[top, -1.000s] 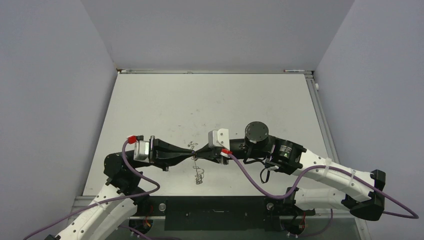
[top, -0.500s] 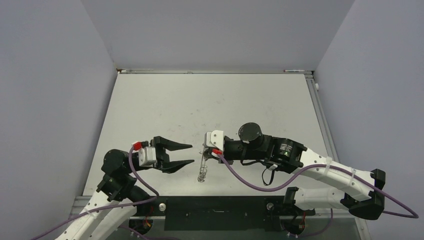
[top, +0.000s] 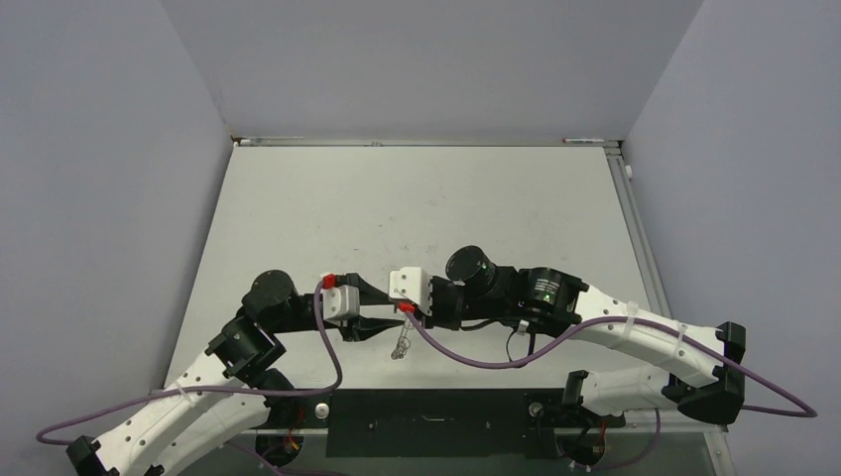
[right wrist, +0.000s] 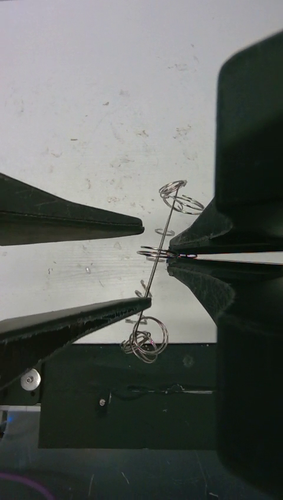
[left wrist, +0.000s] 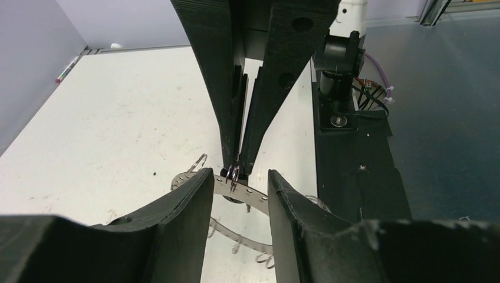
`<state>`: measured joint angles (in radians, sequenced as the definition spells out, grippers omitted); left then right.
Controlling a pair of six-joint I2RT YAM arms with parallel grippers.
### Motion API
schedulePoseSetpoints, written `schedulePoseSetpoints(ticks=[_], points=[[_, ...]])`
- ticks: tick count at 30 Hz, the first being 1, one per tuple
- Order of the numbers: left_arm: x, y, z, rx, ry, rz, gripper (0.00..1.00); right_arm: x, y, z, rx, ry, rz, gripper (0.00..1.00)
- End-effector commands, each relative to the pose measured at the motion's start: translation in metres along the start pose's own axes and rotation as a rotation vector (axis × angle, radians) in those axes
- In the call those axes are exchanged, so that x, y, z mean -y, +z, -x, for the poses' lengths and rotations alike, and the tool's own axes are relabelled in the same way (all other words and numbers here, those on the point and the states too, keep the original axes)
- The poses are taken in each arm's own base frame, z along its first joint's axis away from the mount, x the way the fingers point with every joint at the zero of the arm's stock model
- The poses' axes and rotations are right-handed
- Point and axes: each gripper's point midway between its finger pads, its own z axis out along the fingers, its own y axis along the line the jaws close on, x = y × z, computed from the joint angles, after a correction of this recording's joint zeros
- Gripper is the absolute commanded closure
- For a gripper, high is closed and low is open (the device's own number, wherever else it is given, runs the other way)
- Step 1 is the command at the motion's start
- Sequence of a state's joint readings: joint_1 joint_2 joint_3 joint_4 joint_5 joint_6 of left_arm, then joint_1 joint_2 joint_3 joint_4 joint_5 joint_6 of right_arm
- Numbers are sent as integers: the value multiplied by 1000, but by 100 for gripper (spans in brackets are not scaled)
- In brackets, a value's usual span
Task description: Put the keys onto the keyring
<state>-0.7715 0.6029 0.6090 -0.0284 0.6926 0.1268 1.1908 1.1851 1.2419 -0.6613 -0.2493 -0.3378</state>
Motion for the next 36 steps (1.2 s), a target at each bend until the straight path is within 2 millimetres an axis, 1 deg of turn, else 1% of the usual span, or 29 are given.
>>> schedulePoseSetpoints(ticks=[1, 7, 18, 21, 28, 33, 36], points=[[-3, -2, 19, 19, 64, 16, 65, 4, -8, 24, 58, -29, -17, 95], [-5, -5, 17, 19, 74, 39, 67, 1, -13, 32, 89, -42, 3, 95], [-1, 2, 16, 24, 48, -1, 71, -6, -10, 39, 111, -53, 39, 95], [-1, 3, 16, 24, 45, -4, 71, -7, -9, 39, 113, -55, 46, 95], [1, 5, 12, 20, 30, -23, 78, -9, -6, 38, 108, -58, 56, 95], [3, 6, 9, 11, 14, -39, 78, -9, -6, 39, 112, -62, 57, 95], [3, 8, 14, 36, 29, -43, 79, -9, -5, 39, 110, -62, 59, 95]])
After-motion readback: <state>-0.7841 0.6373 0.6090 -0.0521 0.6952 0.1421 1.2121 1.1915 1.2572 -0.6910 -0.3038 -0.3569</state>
